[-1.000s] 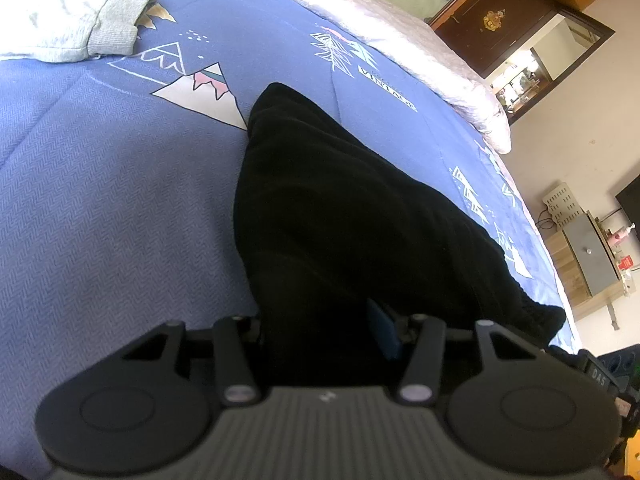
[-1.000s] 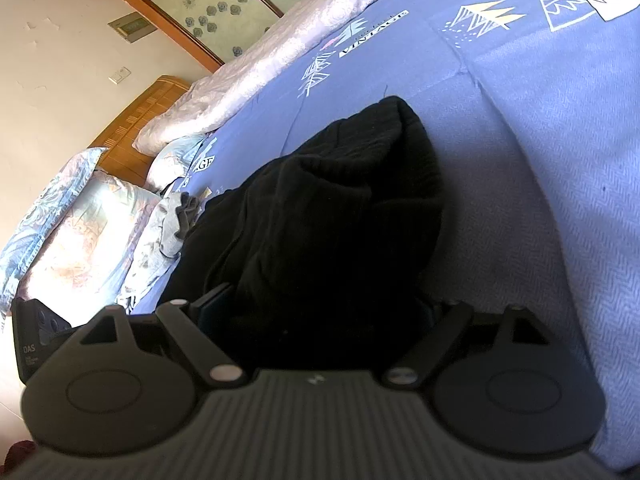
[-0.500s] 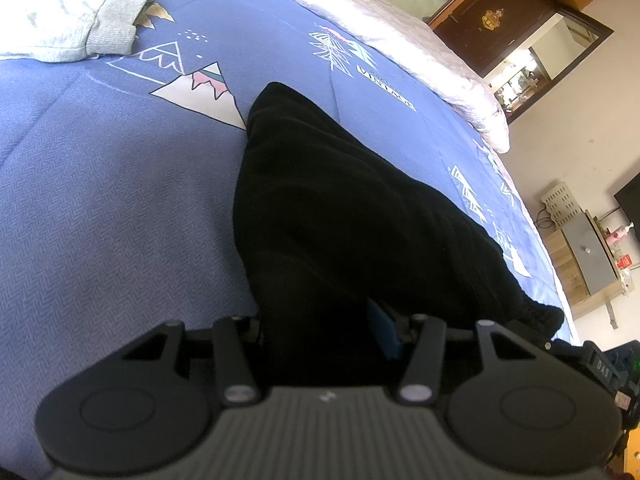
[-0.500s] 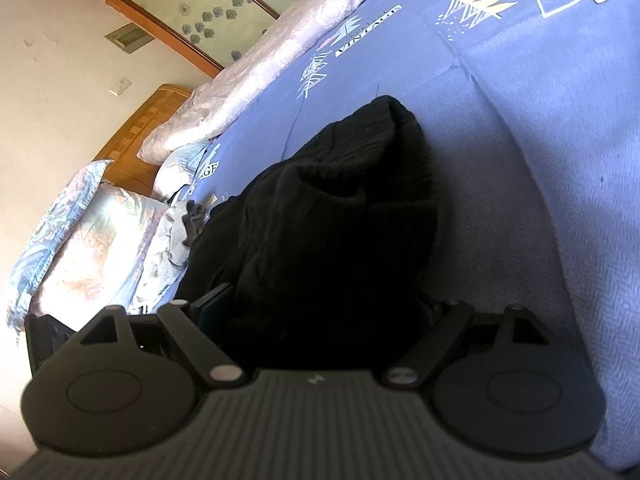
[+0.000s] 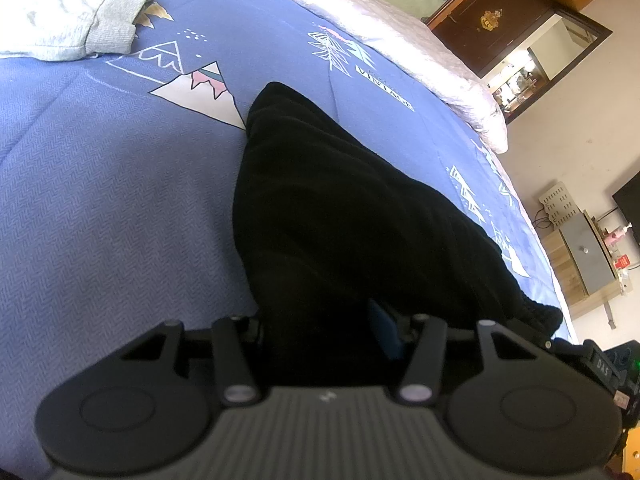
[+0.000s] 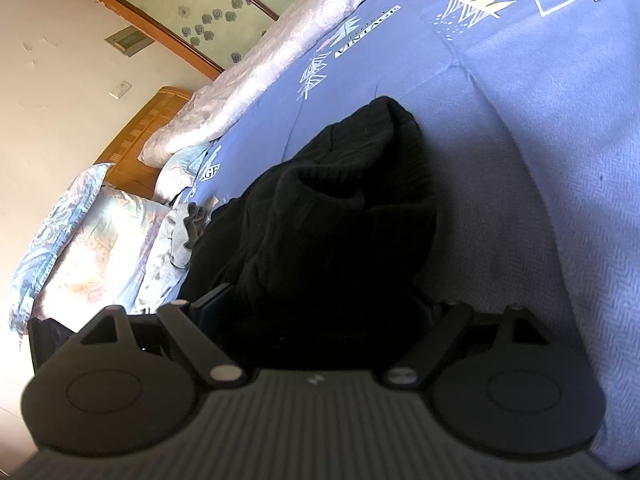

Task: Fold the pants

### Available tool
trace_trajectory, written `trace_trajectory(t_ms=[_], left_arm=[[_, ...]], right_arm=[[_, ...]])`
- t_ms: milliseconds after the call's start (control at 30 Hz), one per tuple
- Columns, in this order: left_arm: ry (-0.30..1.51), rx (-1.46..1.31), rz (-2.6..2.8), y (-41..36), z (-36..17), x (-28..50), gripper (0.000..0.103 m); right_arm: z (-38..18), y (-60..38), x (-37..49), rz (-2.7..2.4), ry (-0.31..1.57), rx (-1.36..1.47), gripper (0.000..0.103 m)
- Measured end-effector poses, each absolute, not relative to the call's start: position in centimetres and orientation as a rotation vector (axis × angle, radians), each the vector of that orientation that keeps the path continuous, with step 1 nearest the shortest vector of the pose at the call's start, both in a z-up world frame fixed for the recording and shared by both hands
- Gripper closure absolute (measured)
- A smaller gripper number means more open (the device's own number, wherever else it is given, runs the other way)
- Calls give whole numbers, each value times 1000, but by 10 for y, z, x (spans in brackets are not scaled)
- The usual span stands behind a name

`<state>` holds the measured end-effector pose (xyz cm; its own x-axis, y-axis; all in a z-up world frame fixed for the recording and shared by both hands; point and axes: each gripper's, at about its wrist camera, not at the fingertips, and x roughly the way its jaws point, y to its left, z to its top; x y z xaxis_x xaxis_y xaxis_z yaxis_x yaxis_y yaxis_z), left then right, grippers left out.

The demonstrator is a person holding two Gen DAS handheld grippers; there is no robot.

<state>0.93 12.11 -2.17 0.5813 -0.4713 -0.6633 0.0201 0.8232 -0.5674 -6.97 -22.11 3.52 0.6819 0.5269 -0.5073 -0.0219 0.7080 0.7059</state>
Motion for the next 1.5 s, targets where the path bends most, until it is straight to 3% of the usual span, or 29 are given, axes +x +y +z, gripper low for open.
trace_trajectory(t_ms=[200, 367, 1500], left_arm=[[915, -548, -307, 119, -22, 9, 53], [919, -549, -314, 118, -21, 10, 52], [924, -565, -335, 122, -25, 14, 51]], right_arm=[[34, -229, -69, 338, 771, 785, 17], [31, -240, -71, 326, 774, 851, 26], [47, -249, -79, 227, 823, 786, 23]])
